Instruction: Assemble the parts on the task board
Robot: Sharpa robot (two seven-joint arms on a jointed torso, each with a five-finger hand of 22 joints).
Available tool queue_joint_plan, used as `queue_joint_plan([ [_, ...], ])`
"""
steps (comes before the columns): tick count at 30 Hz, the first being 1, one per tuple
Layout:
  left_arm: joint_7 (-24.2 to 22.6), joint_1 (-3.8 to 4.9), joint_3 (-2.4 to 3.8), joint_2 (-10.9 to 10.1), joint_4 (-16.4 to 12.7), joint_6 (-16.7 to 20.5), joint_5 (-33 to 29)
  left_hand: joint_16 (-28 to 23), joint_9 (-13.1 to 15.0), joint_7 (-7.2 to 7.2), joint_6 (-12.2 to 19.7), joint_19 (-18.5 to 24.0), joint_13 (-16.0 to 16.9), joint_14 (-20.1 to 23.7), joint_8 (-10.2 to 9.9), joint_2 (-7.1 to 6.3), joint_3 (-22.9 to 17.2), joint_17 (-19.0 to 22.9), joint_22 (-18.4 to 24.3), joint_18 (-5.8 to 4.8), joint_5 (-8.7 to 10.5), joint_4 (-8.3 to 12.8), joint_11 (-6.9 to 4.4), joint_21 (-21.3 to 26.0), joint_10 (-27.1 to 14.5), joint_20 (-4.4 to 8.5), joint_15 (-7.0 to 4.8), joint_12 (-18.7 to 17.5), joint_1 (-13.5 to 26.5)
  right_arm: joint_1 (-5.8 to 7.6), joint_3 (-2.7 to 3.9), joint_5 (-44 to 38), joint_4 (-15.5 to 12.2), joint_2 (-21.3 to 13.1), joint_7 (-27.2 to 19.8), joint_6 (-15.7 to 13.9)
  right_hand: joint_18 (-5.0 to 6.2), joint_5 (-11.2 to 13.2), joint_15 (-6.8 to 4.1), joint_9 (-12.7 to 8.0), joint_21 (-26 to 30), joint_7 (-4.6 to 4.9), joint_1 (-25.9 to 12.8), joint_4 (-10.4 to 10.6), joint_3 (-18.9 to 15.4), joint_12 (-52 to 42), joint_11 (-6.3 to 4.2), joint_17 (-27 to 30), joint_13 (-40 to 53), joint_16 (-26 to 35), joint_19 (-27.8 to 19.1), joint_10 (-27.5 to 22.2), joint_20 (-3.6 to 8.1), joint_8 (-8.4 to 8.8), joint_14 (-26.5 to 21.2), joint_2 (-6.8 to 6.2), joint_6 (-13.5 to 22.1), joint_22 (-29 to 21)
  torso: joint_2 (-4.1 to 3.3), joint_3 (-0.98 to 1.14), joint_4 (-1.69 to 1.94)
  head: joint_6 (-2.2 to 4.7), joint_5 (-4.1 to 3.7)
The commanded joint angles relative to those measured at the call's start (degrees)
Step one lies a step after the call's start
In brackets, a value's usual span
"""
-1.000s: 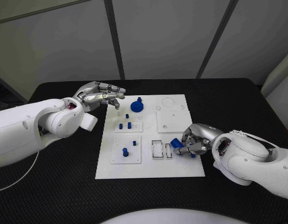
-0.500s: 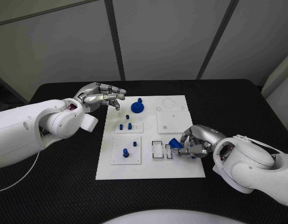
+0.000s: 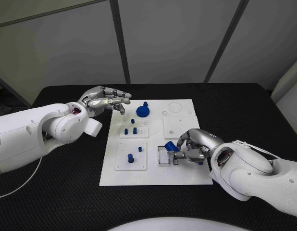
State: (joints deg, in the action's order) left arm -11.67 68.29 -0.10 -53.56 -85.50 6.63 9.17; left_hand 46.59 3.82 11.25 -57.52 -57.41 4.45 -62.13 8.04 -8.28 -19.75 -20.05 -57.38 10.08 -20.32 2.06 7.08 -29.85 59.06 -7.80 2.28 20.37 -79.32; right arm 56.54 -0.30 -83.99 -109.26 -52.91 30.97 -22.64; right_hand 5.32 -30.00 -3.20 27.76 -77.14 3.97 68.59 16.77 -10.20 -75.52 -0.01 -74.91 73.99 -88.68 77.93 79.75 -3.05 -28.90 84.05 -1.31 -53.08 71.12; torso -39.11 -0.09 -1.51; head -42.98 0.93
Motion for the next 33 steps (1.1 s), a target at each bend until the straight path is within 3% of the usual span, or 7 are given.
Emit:
queue_joint_plan([
  [1, -0.18, 0.06, 0.04, 0.04, -0.14, -0.63, -0.15, -0.22, 0.05, -0.15, 0.32, 0.02, 0.07, 0.12, 0.17, 0.54, 0.29, 0.06, 0.06, 0.31, 0.15, -0.07, -0.03, 0.34, -0.30, -0.25, 0.28, 0.31, 0.07, 0.09, 0.03, 1.74, 0.78, 1.24, -0.69, 1.89, -1.06, 0.87, -0.48, 0.20, -0.27, -0.02, -0.54, 0.03, -0.54, 0.35, -0.17, -12.40, -0.09, -0.21, 0.40, 0.13, 0.18, -0.26, 5.39, 0.23, -0.34, -0.05, -0.01, 0.00, -0.08, -0.07, 0.19],
  [14, -0.17, 0.06, 0.04, 0.10, -0.11, -0.66, -0.15, -0.22, 0.05, -0.15, 0.32, 0.02, 0.07, 0.12, 0.17, 0.54, 0.29, 0.06, 0.06, 0.31, 0.15, -0.07, -0.03, 0.34, -0.30, -0.25, 0.28, 0.31, 0.07, 0.09, 0.04, 1.98, 2.44, 3.86, -0.92, 3.44, -1.04, 3.11, -0.53, 0.84, -0.20, -0.11, -2.07, 0.03, -1.62, 0.55, -0.23, -12.34, 0.03, -0.18, 0.33, 0.21, 0.24, -0.46, 5.38, 0.09, -0.46, -0.08, -0.03, 0.07, -0.12, -0.29, 0.58],
  [17, -0.15, 0.06, 0.04, 0.10, -0.11, -0.69, -0.15, -0.22, 0.05, -0.15, 0.32, 0.02, 0.07, 0.12, 0.17, 0.54, 0.29, 0.06, 0.06, 0.31, 0.15, -0.07, -0.03, 0.34, -0.30, -0.25, 0.28, 0.31, 0.07, 0.09, 0.04, 1.98, 2.58, 3.94, -0.80, 3.85, -1.03, 5.00, -0.54, 1.18, -0.12, -0.13, -2.93, 0.05, -2.11, 0.67, -0.24, -12.32, 0.08, -0.17, 0.26, 0.22, 0.25, -0.55, 5.37, -0.20, -0.48, -0.15, -0.02, 0.07, -0.17, -0.42, 0.66],
  [27, -0.08, 0.06, 0.04, -0.02, -0.16, -0.65, -0.15, -0.21, 0.04, -0.15, 0.38, 0.00, 0.07, 0.13, 0.22, 0.62, 0.35, 0.11, 0.16, 0.33, 0.13, -0.13, -0.04, 0.45, -0.42, -0.26, 0.27, 0.44, 0.10, 0.09, 0.04, 1.78, 2.68, 3.90, -0.44, 4.32, -0.94, 16.05, -0.51, 2.42, 0.25, -0.09, -8.51, 0.17, -1.76, 1.37, -0.18, -11.92, 0.07, 0.03, -0.02, 0.05, 0.23, -0.70, 5.28, -2.21, -0.33, -0.46, 0.03, 0.05, -0.10, -0.51, 0.67],
  [33, -0.06, 0.06, 0.04, -0.12, -0.17, -0.65, -0.15, -0.21, 0.04, -0.15, 0.38, 0.00, 0.07, 0.13, 0.22, 0.62, 0.35, 0.11, 0.16, 0.33, 0.13, -0.13, -0.04, 0.45, -0.42, -0.26, 0.27, 0.44, 0.10, 0.09, 0.04, 1.00, 2.47, 3.78, -0.33, 4.21, -0.94, 17.20, -0.52, 2.70, 0.26, -0.14, -9.48, 0.18, -1.20, 1.47, -0.22, -11.91, 0.12, 0.04, -0.01, 0.06, 0.22, -0.80, 5.28, -2.58, -0.49, -0.43, 0.05, 0.07, -0.18, -0.44, 0.60],
])
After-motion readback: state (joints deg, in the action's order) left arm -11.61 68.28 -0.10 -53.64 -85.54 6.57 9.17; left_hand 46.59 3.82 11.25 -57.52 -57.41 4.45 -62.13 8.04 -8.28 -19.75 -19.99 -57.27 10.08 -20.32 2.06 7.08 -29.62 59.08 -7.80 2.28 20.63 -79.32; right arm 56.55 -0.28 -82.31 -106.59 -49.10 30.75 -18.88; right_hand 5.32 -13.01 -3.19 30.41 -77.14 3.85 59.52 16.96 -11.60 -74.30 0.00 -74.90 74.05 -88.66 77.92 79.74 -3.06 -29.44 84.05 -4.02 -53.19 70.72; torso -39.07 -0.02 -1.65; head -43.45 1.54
